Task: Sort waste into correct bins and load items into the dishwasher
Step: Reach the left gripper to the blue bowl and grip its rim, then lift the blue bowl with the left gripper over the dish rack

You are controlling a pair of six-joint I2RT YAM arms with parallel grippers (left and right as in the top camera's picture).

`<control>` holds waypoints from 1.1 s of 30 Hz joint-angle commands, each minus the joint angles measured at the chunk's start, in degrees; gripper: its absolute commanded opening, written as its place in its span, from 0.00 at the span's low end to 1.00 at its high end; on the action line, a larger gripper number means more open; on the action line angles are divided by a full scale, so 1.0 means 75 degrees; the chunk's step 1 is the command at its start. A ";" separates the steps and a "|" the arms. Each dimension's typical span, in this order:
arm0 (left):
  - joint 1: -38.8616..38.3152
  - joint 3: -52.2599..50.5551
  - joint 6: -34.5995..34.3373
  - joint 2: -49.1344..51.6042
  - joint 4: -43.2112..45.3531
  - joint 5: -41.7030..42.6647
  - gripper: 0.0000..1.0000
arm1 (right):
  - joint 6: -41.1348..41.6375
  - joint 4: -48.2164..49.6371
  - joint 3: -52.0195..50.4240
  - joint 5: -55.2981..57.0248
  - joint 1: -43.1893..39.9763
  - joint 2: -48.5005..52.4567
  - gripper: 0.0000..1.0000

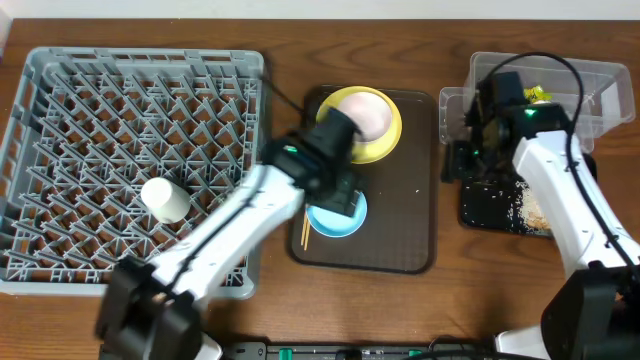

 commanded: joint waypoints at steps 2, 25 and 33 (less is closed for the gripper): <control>-0.0749 0.0082 0.0012 0.0708 0.0326 0.0041 0.82 | 0.0166 -0.0087 0.0073 0.0213 -0.0213 -0.0184 0.66; -0.1274 0.0029 0.0012 0.1996 0.0775 -0.0819 0.24 | 0.0052 -0.0146 0.0073 0.0213 -0.0210 -0.0184 0.67; -0.1274 0.0082 0.0017 0.1702 0.0766 -0.0851 0.06 | 0.0052 -0.0172 0.0073 0.0213 -0.0210 -0.0184 0.66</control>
